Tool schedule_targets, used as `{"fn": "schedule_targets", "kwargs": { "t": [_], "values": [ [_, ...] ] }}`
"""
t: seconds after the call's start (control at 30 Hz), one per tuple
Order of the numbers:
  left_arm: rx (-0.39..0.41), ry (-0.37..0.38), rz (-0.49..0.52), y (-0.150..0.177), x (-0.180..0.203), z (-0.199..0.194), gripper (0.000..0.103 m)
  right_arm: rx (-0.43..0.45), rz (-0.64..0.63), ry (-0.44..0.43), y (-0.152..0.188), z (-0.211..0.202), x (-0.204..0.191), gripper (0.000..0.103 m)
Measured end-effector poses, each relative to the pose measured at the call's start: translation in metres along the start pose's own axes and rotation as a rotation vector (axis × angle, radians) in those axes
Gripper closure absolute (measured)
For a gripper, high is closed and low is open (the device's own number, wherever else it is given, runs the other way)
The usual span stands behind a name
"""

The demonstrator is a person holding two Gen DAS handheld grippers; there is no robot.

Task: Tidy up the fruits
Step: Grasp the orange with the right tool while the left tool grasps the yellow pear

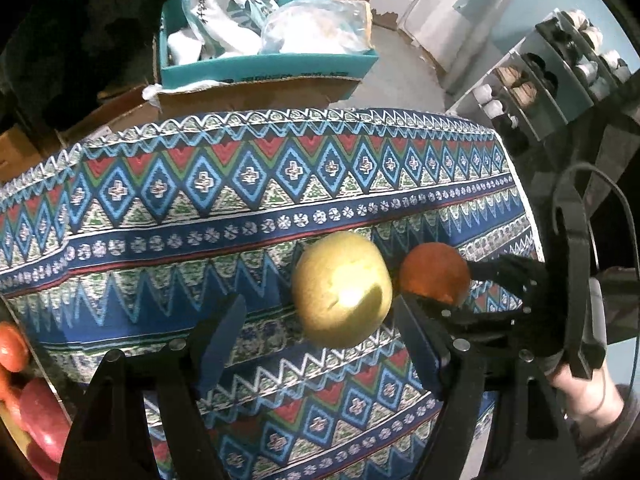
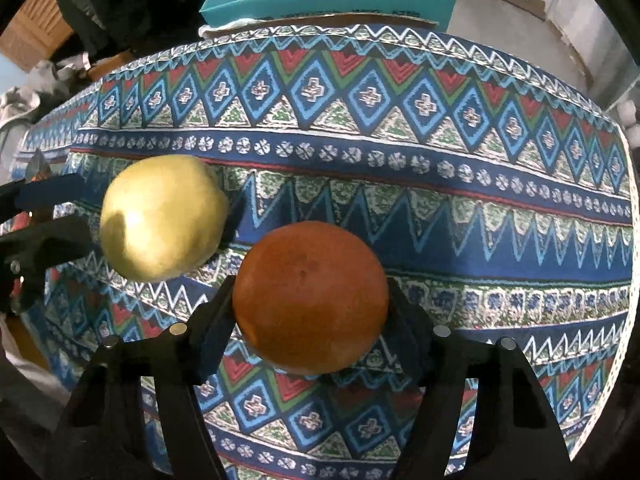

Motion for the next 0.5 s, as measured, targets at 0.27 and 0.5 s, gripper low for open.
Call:
{"fn": "schedule_targets", "kwargs": {
  "t": [0.27, 0.5],
  "values": [
    [-0.021, 0.016, -0.025, -0.005, 0.011, 0.021, 0.022, 0.08, 0.069, 0.027, 0.009, -0.038, 0.032, 0.034],
    [-0.061, 0.018, -0.027, -0.004, 0.017, 0.042, 0.022, 0.118, 0.136, 0.014, 0.02, -0.058, 0.056, 0.034]
  ]
}}
Point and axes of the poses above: each gripper's, at about its wrist camera, not at the fingertips, and z roughly the way its jaws point, x to its right, y to its underside, the point moved 7 cm from there along z, roughly the way its jaws point, and after that the axes turned 1 degree about y, right-handed, at the moved point
